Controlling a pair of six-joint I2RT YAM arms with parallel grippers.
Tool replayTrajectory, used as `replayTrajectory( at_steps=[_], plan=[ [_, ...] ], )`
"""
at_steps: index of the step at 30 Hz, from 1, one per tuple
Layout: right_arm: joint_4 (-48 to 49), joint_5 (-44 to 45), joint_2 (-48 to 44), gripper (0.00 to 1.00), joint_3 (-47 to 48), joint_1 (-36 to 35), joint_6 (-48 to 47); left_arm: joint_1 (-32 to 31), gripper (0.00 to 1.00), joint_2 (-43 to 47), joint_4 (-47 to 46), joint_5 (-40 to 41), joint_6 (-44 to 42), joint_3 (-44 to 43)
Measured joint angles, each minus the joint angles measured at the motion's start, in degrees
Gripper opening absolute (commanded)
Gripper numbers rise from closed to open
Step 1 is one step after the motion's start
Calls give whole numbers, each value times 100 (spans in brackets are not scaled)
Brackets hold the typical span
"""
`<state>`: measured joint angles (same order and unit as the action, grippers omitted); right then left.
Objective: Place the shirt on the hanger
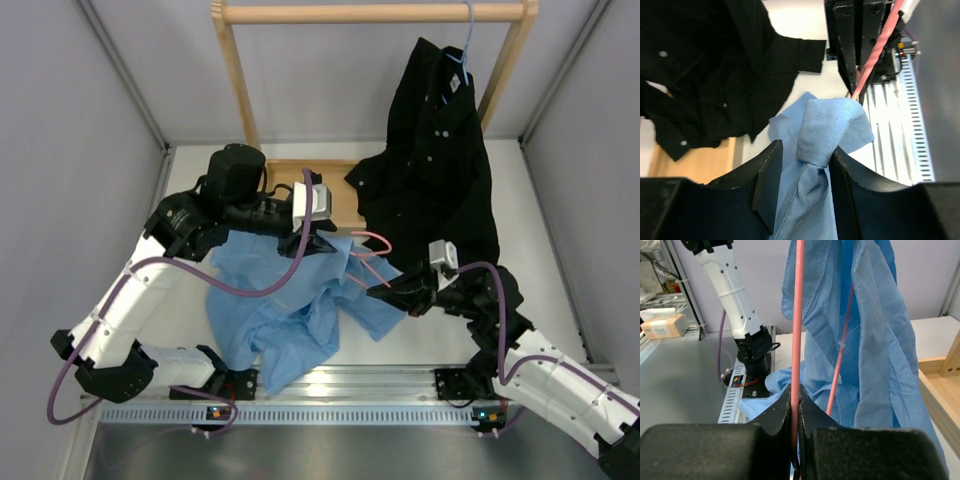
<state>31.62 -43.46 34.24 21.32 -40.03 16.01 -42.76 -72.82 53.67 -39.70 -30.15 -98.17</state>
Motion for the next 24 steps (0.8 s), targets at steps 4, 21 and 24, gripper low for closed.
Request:
replayTrajectory(
  at_steps=[4,21,24],
  plan=[
    [-170,-131,0,0,17,0,-120,33,23,-52,142,-332,184,-31],
    [-334,-195,125,0,310,0,-190,-133,19,-83,354,-684,404,70],
    [-356,-98,129,0,310,2,-186,-155,22,-85,393,-638,304,70]
  ],
)
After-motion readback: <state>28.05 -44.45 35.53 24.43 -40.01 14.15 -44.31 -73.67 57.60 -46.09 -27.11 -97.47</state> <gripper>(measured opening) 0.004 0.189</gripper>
